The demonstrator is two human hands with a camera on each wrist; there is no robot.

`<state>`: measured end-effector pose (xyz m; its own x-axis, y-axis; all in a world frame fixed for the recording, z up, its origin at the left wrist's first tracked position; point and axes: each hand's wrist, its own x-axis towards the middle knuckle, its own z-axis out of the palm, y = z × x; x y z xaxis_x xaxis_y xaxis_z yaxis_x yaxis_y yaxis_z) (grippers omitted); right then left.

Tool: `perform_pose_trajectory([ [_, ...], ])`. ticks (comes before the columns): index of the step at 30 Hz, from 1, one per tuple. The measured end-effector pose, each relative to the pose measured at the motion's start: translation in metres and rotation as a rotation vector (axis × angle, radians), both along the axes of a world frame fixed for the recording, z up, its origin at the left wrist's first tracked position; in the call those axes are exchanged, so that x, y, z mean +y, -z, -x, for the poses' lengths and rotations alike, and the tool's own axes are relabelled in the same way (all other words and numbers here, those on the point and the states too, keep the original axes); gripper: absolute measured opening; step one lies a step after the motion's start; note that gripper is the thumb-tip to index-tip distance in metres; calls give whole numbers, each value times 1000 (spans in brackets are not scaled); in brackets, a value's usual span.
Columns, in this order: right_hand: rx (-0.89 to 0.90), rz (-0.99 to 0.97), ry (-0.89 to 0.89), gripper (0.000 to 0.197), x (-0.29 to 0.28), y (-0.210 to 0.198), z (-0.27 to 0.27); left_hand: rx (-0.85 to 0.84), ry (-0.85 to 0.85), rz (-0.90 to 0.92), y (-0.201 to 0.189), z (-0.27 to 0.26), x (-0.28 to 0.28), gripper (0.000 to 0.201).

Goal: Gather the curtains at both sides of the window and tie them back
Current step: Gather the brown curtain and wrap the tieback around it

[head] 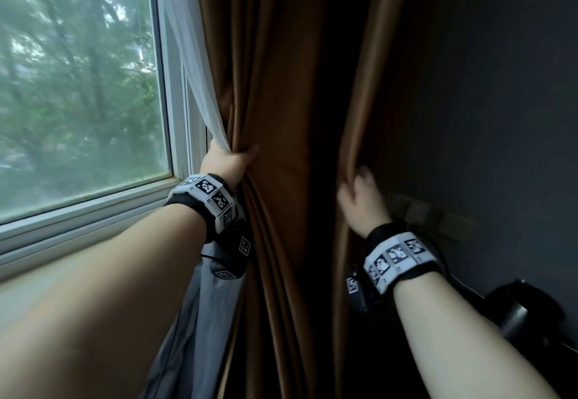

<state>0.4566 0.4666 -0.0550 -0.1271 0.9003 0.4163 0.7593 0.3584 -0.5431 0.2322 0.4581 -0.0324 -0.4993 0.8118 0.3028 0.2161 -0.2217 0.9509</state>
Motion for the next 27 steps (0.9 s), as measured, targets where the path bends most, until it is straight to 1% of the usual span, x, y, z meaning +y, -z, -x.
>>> perform_pose_trajectory([
  [3,-145,55,-204,50,-13,1,43,-4,13,9,-1,-1,-1,57],
  [5,-187,119,-319,60,-20,10,67,-8,16,14,-1,1,-3,51],
  [7,-221,182,-413,69,-26,23,84,30,7,32,0,6,-4,49],
  [8,-238,205,-437,70,-27,28,90,42,2,40,-1,8,-5,52],
  [10,-248,210,-470,65,-27,32,96,33,19,16,-2,10,-9,57],
  [11,-242,204,-496,62,-25,30,97,-12,82,-8,-3,10,-11,60],
  [12,-241,202,-520,60,-22,27,97,-87,162,-44,-3,11,-14,68],
  [14,-249,205,-551,62,-16,23,94,-213,319,-46,-3,14,-15,80],
  [15,-247,203,-563,63,-14,23,94,-199,332,-4,-2,14,-14,84],
  [16,-239,203,-573,63,-12,23,94,-161,315,38,-2,15,-12,90],
  [17,-223,205,-586,63,-11,24,94,-103,253,86,-4,13,-11,96],
  [18,-194,215,-605,62,-8,25,95,-41,163,112,-4,13,-7,97],
  [20,-90,233,-625,59,1,28,88,37,-9,139,-4,11,-2,83],
  [21,-12,202,-593,55,9,27,80,46,-54,141,-4,11,1,77],
  [22,85,136,-507,49,18,27,68,64,-84,136,-5,10,2,75],
  [23,176,45,-334,44,29,27,54,85,-105,143,-5,12,4,75],
  [24,235,-40,-72,43,42,28,38,110,-122,143,-5,13,6,74],
  [25,262,-89,204,48,53,28,21,124,-136,149,-4,14,10,73],
  [26,283,-88,412,58,63,26,5,129,-146,157,-6,14,12,71],
  [27,314,-55,528,71,71,26,-8,128,-151,178,-6,15,15,70],
])
